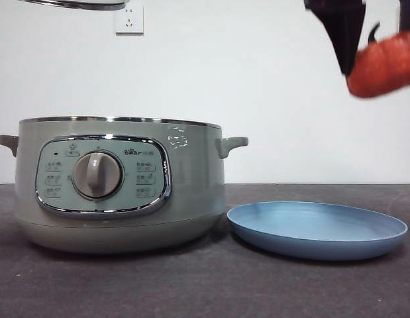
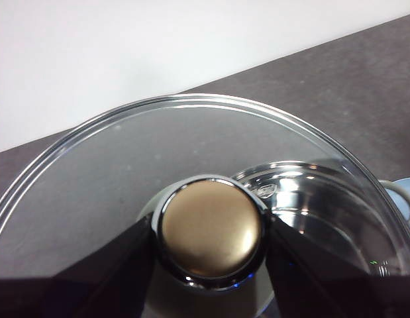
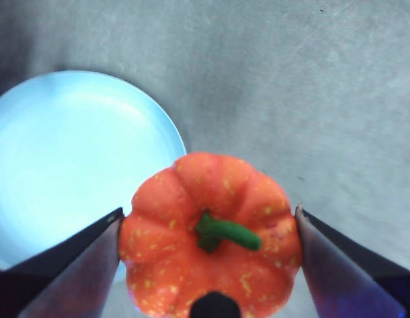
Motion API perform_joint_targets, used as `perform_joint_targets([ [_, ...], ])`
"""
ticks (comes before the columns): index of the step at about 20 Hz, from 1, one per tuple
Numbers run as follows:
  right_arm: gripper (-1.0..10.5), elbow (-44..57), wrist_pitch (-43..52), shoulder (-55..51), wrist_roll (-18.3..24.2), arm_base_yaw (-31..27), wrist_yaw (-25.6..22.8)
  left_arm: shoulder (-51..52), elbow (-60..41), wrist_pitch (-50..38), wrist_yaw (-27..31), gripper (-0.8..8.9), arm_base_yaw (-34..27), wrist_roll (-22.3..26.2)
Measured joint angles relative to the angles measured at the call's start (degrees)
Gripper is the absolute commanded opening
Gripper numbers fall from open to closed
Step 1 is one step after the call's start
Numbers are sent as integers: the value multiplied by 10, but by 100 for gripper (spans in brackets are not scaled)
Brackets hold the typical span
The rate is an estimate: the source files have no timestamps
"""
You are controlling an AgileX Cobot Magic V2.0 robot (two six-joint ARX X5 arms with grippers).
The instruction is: Take the pumpkin out from the steamer,put the pumpkin in the blue plate,close the lid
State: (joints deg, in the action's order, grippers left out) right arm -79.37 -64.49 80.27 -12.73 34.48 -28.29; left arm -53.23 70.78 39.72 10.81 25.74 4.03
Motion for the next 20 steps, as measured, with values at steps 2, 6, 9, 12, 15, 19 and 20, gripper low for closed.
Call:
perform_joint_targets([
  [2, 0, 90, 99, -28, -4, 0, 2, -6, 0, -14, -10, -9, 0, 0],
  [6, 1, 211, 268, -26, 12, -5, 80, -11, 0, -20, -20, -9, 0, 0],
  [9, 7, 240, 346, -5, 32, -12, 156, -11, 0, -22, -36, -9, 0, 0],
  [12, 10, 240, 389, 27, 52, -25, 176, -11, 0, -22, -37, -9, 0, 0],
  [15, 11, 240, 407, 66, 61, -51, 226, -11, 0, -22, -37, -9, 0, 0],
  [19, 236, 241, 401, 110, 63, -73, 250, -11, 0, -22, -37, -9, 0, 0],
  [20, 333, 241, 401, 113, 63, -75, 252, -11, 0, -22, -37, -9, 0, 0],
])
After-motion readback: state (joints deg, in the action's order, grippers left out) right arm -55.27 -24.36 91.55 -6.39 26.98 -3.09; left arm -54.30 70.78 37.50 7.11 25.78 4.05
